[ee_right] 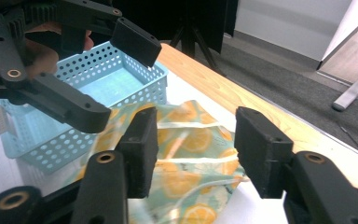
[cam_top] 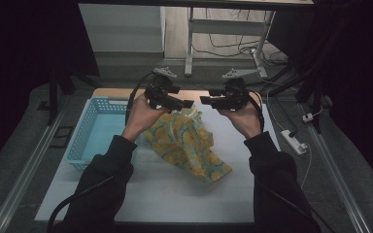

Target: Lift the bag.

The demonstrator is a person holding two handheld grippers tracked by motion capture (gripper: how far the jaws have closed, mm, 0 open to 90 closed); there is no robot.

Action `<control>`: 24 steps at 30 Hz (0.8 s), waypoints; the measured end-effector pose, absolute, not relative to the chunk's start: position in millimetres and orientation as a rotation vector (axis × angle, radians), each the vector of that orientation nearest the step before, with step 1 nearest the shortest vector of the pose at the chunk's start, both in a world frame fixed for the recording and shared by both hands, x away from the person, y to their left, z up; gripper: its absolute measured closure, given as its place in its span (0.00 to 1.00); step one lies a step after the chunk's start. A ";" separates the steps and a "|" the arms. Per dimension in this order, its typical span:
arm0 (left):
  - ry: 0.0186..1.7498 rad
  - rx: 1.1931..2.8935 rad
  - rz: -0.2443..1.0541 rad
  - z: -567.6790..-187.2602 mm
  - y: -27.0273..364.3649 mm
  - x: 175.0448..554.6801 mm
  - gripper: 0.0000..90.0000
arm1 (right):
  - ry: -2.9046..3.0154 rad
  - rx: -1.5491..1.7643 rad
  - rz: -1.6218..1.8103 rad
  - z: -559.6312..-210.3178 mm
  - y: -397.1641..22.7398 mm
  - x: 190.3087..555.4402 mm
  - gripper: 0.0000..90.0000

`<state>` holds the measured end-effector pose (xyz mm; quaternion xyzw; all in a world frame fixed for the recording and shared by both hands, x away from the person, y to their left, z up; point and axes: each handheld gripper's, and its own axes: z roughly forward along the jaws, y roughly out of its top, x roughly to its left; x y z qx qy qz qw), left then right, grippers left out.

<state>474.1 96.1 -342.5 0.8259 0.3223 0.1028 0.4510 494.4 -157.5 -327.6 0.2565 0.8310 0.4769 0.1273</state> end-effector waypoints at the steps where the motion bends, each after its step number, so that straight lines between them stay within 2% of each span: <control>1: 0.801 2.049 0.259 -343.1 97.1 471.9 0.16 | 2.417 0.745 1.390 -327.9 -158.0 493.1 0.52; 14: 0.789 2.028 0.231 -354.9 113.9 446.5 0.00 | 2.392 0.714 1.395 -334.4 -163.9 474.5 0.32; 24: 0.790 2.044 0.284 -374.0 126.4 421.6 0.00 | 2.417 0.724 1.385 -354.9 -166.2 461.8 0.16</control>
